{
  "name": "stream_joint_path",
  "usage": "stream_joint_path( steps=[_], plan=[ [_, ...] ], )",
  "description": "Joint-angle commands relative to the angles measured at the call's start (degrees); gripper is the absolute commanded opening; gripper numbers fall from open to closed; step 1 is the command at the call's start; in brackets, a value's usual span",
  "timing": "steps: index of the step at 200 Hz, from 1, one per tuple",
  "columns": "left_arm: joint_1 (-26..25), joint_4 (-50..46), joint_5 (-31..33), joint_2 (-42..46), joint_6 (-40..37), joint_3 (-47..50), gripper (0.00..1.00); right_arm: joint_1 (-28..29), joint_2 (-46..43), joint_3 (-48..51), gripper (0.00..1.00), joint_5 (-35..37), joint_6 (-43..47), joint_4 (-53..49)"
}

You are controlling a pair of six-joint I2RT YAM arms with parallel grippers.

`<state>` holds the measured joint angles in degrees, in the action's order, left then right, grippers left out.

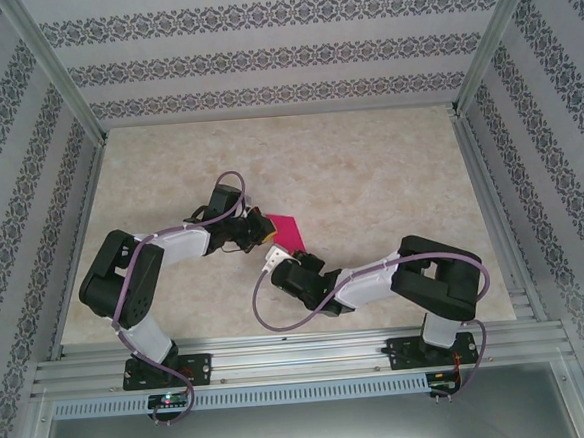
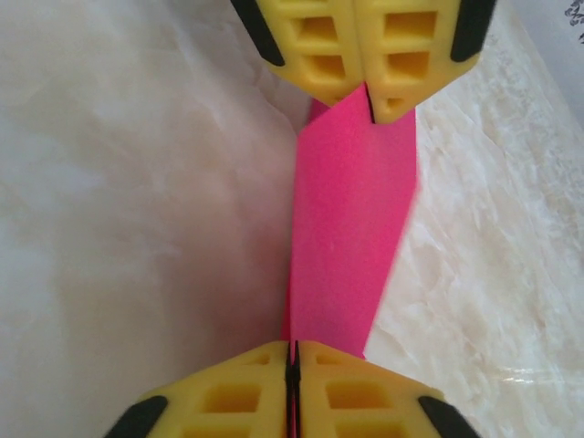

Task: Fold a paper plane with a square sheet of paper (pick it up from the middle)
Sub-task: Fold the wing for the fifth time at the center of the table.

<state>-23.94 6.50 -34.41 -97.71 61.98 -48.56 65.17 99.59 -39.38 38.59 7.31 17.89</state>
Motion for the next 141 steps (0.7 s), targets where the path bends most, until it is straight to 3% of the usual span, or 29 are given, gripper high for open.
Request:
stream_joint_path(
  steps=[1,44,76,115,141],
  plan=[
    [-0.3,-2.1,-0.2,0.2,-1.1,-1.5,0.0,-1.0,-0.7,0.6,0.05,0.3,-2.2,0.9],
    [-0.4,-4.0,0.8,1.2,-1.7,-1.9,0.05,-2.5,-2.7,2.2,0.0,-3.6,-4.3,1.7],
    [-0.2,-8.6,3.4,3.2,-3.9,-2.9,0.31,-3.1,-2.9,2.8,0.0,-5.2,-5.7,2.4],
    [0.1,-13.9,6.4,5.6,-6.3,-3.5,0.45,-3.2,-2.9,3.5,0.0,-5.5,-7.2,3.7],
    [0.2,-12.2,5.2,4.1,-4.3,-2.8,0.54,-3.3,-2.8,3.8,0.0,-6.2,-7.6,4.8]
  ],
)
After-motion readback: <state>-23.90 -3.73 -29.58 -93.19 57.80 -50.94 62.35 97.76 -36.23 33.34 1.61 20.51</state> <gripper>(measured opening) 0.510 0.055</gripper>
